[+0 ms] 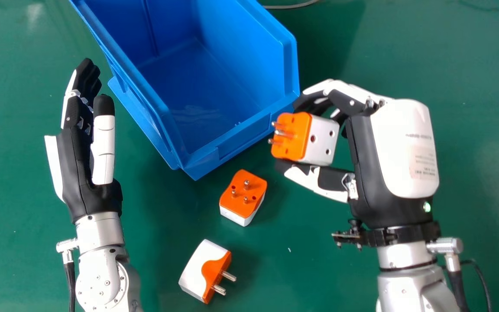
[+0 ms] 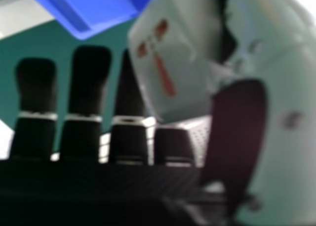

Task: Pick all objects and put in blue box

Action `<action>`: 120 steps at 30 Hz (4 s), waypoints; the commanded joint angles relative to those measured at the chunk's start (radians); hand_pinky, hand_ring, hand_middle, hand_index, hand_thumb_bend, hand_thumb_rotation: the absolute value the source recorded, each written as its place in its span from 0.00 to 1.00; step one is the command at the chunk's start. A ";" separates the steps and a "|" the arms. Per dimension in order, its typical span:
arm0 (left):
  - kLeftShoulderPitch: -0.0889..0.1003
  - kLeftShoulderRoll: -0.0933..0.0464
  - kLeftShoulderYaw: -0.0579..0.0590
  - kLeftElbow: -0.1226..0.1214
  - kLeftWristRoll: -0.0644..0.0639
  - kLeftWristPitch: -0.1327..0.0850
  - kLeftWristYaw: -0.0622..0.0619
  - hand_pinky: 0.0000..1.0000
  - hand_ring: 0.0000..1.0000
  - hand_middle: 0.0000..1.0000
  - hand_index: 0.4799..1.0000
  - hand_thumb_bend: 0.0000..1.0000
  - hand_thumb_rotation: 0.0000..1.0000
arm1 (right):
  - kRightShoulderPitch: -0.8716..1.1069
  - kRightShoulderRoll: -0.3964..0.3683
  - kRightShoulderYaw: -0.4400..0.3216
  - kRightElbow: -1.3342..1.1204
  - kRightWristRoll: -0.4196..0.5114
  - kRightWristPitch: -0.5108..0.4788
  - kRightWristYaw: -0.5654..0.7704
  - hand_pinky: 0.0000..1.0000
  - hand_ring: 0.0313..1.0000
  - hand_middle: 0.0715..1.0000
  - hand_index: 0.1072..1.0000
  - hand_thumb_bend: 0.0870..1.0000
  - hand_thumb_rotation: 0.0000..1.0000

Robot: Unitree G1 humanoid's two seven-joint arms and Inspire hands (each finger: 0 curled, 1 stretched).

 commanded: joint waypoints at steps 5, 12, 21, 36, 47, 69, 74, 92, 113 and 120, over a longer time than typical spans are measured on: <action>-0.024 -0.001 -0.005 -0.006 0.005 -0.004 0.001 0.91 0.92 0.91 0.75 0.79 0.80 | -0.074 0.022 0.018 0.025 0.002 -0.014 -0.010 0.32 0.34 0.45 0.48 0.46 0.00; -0.025 0.000 -0.004 -0.009 0.003 -0.002 -0.001 0.91 0.92 0.90 0.75 0.79 0.80 | -0.154 0.054 0.036 0.067 0.005 0.007 0.012 0.31 0.35 0.47 0.48 0.46 0.00; -0.026 0.000 -0.002 -0.001 -0.007 -0.009 -0.016 0.91 0.92 0.91 0.75 0.80 0.79 | -0.243 0.109 0.058 0.113 0.013 0.031 0.033 0.28 0.37 0.48 0.49 0.45 0.00; -0.020 -0.002 0.000 0.004 -0.004 -0.018 -0.014 0.91 0.93 0.91 0.75 0.81 0.80 | -0.465 0.159 0.107 0.360 0.032 0.047 0.021 0.27 0.38 0.47 0.50 0.44 0.00; -0.022 0.005 0.001 0.007 -0.008 -0.019 -0.018 0.91 0.92 0.90 0.74 0.80 0.79 | -0.712 0.185 0.147 0.732 0.029 -0.010 -0.103 0.30 0.39 0.46 0.49 0.44 0.00; -0.030 0.021 -0.004 0.011 0.028 -0.016 0.021 0.90 0.92 0.90 0.74 0.81 0.80 | -0.980 0.256 0.258 1.341 0.038 -0.028 -0.211 0.29 0.37 0.42 0.47 0.46 0.00; -0.024 0.027 -0.008 0.007 0.043 -0.018 0.032 0.89 0.92 0.90 0.74 0.81 0.81 | -0.973 0.240 0.299 1.316 0.022 -0.007 -0.209 0.36 0.41 0.44 0.46 0.47 0.00; -0.029 0.014 -0.006 0.010 0.023 -0.021 0.022 0.89 0.92 0.90 0.73 0.81 0.80 | -0.927 0.210 0.333 1.214 0.024 -0.044 -0.315 0.77 0.87 0.92 0.85 0.86 0.00; -0.022 0.010 -0.004 -0.007 0.005 -0.009 -0.002 0.91 0.92 0.90 0.74 0.82 0.80 | -0.563 0.089 0.219 0.537 0.060 0.057 -0.138 0.82 0.93 0.97 0.91 0.87 0.05; -0.021 0.005 -0.006 -0.006 -0.001 -0.008 -0.011 0.91 0.92 0.90 0.74 0.83 0.79 | -0.364 0.040 0.153 0.278 0.102 0.062 -0.029 0.84 0.94 0.97 0.95 0.82 0.13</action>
